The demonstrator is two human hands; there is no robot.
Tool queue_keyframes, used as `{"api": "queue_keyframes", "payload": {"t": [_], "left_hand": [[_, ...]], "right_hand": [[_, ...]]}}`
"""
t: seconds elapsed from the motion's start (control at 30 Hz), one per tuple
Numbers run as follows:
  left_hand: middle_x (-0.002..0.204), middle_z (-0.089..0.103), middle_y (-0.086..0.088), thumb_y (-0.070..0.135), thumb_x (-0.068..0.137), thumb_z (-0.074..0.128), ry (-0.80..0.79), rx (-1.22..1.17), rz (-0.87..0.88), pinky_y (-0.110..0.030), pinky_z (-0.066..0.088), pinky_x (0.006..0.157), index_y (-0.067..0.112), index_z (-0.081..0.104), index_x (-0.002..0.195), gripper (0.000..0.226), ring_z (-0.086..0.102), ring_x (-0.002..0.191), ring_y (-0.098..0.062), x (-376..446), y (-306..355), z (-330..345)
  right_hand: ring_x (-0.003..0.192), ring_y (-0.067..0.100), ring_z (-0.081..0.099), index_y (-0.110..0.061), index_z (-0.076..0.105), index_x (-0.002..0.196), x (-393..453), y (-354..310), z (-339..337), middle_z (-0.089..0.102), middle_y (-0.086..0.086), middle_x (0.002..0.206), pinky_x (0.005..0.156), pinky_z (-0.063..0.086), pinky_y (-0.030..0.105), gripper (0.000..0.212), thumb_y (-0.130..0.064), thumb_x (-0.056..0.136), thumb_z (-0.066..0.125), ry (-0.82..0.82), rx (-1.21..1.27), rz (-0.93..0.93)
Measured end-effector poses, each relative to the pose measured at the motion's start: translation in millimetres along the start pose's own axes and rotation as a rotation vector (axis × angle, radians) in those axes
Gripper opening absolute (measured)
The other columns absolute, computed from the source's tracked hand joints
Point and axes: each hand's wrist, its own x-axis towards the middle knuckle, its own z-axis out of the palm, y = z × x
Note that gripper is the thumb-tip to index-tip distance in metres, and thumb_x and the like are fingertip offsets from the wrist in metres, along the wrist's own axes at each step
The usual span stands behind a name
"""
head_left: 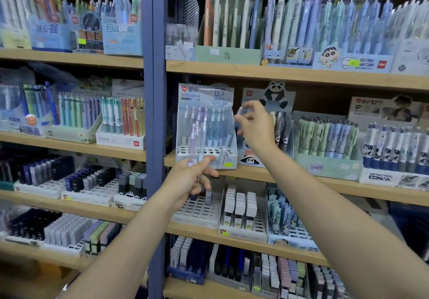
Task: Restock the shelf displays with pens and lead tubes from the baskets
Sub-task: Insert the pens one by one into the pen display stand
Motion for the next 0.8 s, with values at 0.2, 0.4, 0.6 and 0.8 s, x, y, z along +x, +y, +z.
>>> {"api": "queue_keyframes", "payload": {"t": [0.2, 0.4, 0.6, 0.8], "left_hand": [[0.07, 0.064, -0.001, 0.026, 0.101, 0.057, -0.021, 0.012, 0.022, -0.017, 0.025, 0.034, 0.013, 0.068, 0.12, 0.025, 0.044, 0.044, -0.01, 5.3, -2.0, -1.6], [0.069, 0.063, -0.001, 0.026, 0.102, 0.056, -0.033, 0.019, 0.028, -0.017, 0.022, 0.035, 0.013, 0.068, 0.12, 0.025, 0.041, 0.042, -0.009, 8.4, -2.3, -0.7], [0.069, 0.061, 0.0, 0.031, 0.101, 0.056, -0.058, 0.004, 0.031, -0.017, 0.022, 0.036, 0.015, 0.068, 0.121, 0.028, 0.04, 0.044, -0.01, 8.7, -1.7, -0.7], [0.067, 0.057, -0.003, 0.023, 0.098, 0.063, -0.048, -0.013, 0.045, -0.014, 0.027, 0.036, 0.013, 0.069, 0.119, 0.024, 0.036, 0.042, -0.009, 5.9, -1.2, 7.6]], "right_hand": [[0.069, 0.024, 0.063, -0.022, 0.048, 0.122, 6.4, 5.6, 12.8, 0.064, 0.008, 0.075, 0.067, 0.056, 0.046, 0.027, -0.015, 0.098, 0.061, 0.014, -0.163, -0.157], [0.073, 0.018, 0.059, -0.019, 0.058, 0.125, 11.8, 9.7, 12.4, 0.062, 0.0, 0.077, 0.065, 0.049, 0.033, 0.025, -0.021, 0.1, 0.06, -0.06, -0.269, -0.208], [0.074, 0.004, 0.049, -0.02, 0.059, 0.131, 5.7, 4.6, 6.4, 0.055, -0.003, 0.087, 0.065, 0.039, 0.016, 0.03, -0.02, 0.102, 0.052, -0.011, -0.221, -0.199], [0.052, 0.018, 0.063, -0.009, 0.063, 0.104, -23.6, -25.8, 1.0, 0.07, 0.01, 0.087, 0.048, 0.049, 0.029, 0.022, -0.031, 0.099, 0.061, -0.408, 0.125, -0.014]]}}
